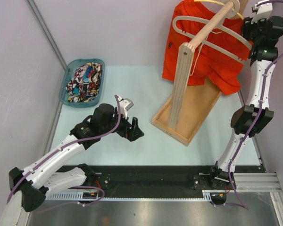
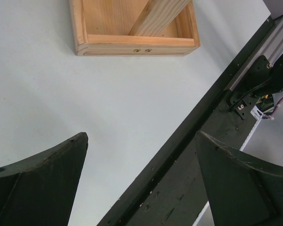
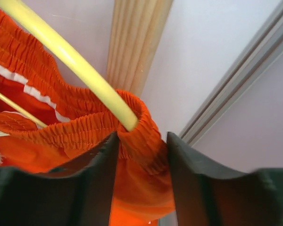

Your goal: Remove the shorts from the hanger

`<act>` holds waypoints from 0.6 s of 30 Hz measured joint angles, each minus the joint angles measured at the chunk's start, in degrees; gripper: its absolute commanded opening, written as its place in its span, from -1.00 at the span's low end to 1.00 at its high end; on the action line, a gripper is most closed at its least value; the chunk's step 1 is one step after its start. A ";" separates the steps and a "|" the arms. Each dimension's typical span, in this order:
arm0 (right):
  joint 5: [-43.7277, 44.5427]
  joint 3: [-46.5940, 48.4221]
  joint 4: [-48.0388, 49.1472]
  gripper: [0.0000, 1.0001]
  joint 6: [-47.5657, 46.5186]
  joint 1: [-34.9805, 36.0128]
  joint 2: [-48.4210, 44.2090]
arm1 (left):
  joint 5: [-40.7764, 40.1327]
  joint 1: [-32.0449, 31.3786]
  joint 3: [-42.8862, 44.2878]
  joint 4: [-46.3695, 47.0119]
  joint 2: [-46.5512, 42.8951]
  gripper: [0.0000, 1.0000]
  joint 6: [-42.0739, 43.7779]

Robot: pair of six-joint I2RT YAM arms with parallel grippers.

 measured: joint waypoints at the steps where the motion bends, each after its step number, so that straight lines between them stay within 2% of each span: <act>1: -0.09 0.00 0.20 -0.31 -0.17 0.15 0.00 | -0.07 0.00 0.07 0.04 0.00 0.99 0.00; 3: -0.46 0.00 0.63 -0.53 -0.33 0.39 0.00 | -0.15 0.00 0.11 0.04 0.00 0.99 -0.02; 5: -1.62 -0.02 0.66 -0.60 -0.39 0.39 0.00 | -0.17 0.00 0.11 0.02 0.00 1.00 -0.02; 8: -3.98 -1.53 1.51 -0.91 -0.20 0.44 -0.20 | -0.17 0.00 0.11 0.02 0.00 0.99 -0.04; 10: -5.14 -3.74 2.86 -1.00 0.26 0.63 -0.66 | -0.15 0.00 0.11 0.04 0.00 0.99 -0.07; 18: -6.36 -13.86 9.46 -1.00 3.98 1.22 -6.19 | -0.11 0.00 0.11 0.04 0.00 0.99 -0.15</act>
